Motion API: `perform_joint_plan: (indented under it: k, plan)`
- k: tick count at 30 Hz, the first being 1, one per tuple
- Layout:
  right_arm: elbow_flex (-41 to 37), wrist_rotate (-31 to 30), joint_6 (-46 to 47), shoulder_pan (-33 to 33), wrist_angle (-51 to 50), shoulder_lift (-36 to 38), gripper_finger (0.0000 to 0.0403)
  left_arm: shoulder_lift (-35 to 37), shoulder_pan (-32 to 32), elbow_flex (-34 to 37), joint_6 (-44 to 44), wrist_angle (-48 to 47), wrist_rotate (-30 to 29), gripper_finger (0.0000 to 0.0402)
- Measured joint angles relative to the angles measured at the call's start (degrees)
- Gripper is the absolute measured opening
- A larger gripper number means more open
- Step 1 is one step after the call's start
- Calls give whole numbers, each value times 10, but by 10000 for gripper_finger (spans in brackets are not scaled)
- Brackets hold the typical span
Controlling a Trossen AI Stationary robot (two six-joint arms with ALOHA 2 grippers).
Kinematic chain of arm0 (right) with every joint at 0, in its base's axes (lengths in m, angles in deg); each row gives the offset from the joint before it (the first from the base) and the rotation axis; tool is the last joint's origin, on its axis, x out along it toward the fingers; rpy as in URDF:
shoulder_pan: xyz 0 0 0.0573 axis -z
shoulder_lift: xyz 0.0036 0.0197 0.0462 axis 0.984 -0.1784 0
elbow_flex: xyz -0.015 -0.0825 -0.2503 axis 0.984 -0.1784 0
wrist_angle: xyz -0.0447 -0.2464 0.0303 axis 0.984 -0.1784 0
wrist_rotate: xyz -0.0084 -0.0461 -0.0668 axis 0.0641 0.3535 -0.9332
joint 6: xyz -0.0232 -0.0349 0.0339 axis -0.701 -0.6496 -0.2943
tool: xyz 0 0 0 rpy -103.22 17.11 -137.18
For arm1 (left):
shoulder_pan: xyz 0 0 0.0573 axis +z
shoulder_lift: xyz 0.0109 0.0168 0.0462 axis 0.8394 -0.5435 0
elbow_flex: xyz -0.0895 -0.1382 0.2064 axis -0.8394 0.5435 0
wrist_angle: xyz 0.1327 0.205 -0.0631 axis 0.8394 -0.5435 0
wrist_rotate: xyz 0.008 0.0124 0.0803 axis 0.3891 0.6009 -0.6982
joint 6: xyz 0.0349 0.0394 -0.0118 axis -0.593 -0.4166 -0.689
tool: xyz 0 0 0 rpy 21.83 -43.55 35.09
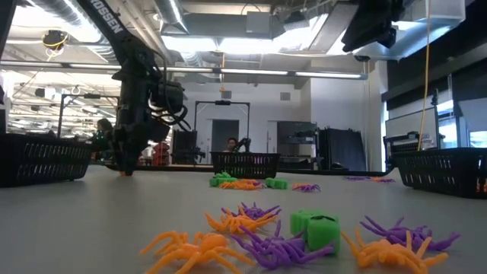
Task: Sort Halloween decoration
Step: Put the orange spider toy into the right bin
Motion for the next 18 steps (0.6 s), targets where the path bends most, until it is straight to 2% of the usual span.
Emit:
perform_joint_plan:
  k: [9, 18]
  plan:
    - [0, 0, -1, 0, 8, 0, 118, 11, 1, 1, 18, -3, 30, 37]
    - [0, 0, -1, 0, 8, 0, 118, 106, 1, 2, 59, -7, 96, 1]
